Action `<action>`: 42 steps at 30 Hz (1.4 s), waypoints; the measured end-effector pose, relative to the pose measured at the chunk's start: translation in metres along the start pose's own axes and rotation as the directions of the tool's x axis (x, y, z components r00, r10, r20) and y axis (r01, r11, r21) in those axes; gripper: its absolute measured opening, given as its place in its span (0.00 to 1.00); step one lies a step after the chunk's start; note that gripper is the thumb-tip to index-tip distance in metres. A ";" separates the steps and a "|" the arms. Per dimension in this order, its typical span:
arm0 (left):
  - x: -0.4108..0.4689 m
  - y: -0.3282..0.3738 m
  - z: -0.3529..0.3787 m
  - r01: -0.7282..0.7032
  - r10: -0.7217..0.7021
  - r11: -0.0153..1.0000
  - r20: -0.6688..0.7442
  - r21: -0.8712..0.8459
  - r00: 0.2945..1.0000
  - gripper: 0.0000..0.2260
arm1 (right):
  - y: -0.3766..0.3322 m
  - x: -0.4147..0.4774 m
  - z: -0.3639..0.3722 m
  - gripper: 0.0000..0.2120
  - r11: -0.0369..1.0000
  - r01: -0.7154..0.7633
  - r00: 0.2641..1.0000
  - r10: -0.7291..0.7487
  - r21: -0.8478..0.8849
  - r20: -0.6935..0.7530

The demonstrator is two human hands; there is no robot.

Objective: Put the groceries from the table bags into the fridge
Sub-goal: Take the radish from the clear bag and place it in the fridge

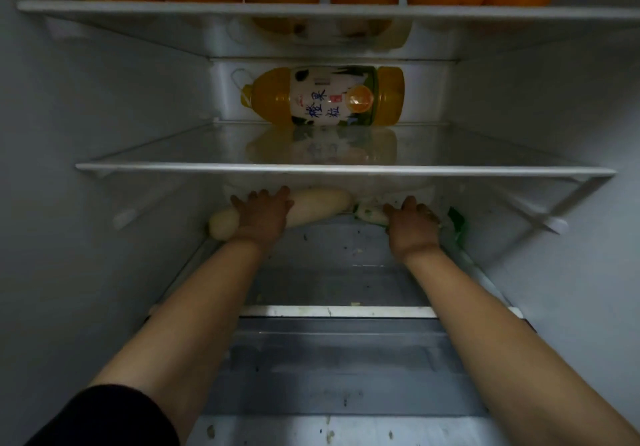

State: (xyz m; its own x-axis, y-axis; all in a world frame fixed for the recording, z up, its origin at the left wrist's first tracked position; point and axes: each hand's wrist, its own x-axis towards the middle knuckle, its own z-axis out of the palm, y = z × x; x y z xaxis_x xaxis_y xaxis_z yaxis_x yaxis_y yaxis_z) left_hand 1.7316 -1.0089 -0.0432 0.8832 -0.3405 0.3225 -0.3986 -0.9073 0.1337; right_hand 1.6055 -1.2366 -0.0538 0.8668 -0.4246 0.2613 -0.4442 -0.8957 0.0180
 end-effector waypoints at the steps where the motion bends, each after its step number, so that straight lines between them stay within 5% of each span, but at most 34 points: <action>1: 0.003 -0.001 0.003 0.003 -0.003 1.000 -0.022 0.012 1.000 0.18 | 0.001 0.001 0.003 0.29 1.000 0.003 1.000 -0.003 -0.028 0.010; 10: 0.007 -0.009 0.026 -0.084 0.135 0.965 -0.196 0.249 0.971 0.28 | 0.007 0.012 0.021 0.32 0.998 0.062 0.997 -0.062 0.016 0.055; 14: 0.003 -0.003 0.022 -0.083 0.110 0.972 -0.111 0.221 0.988 0.30 | 0.007 0.005 0.021 0.31 0.996 0.057 0.996 -0.062 0.065 0.066; 19: -0.032 -0.002 0.004 -0.108 0.108 0.993 -0.021 0.041 0.994 0.30 | 0.008 -0.033 0.002 0.27 0.977 0.018 0.999 -0.008 0.212 -0.047; 24: -0.118 0.008 -0.010 -0.103 0.067 0.982 -0.218 -0.156 0.974 0.26 | 0.002 -0.106 -0.013 0.20 0.948 0.080 0.974 -0.009 0.307 -0.225; 28: -0.178 0.018 -0.027 -0.076 0.029 0.992 -0.417 -0.097 0.909 0.21 | 0.004 -0.151 -0.025 0.20 0.932 0.174 0.909 -0.028 0.318 -0.416; 33: -0.223 0.025 -0.052 -0.057 -0.021 0.991 -0.565 -0.119 0.825 0.19 | 0.008 -0.179 -0.037 0.22 0.912 0.259 0.897 -0.105 0.317 -0.430; 42: -0.311 0.020 -0.016 0.043 -0.055 0.998 -0.450 -0.036 0.891 0.27 | 0.013 -0.215 -0.038 0.18 0.854 0.326 0.854 -0.081 0.406 -0.515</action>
State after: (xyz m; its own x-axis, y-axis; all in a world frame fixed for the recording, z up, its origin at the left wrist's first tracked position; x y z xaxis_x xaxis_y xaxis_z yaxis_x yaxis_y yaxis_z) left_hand 1.4449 -0.9171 -0.1261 0.6979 -0.1429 0.7018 -0.3692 -0.9115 0.1815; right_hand 1.4043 -1.1516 -0.0730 0.6592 -0.2223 0.7184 -0.0049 -0.9565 -0.2915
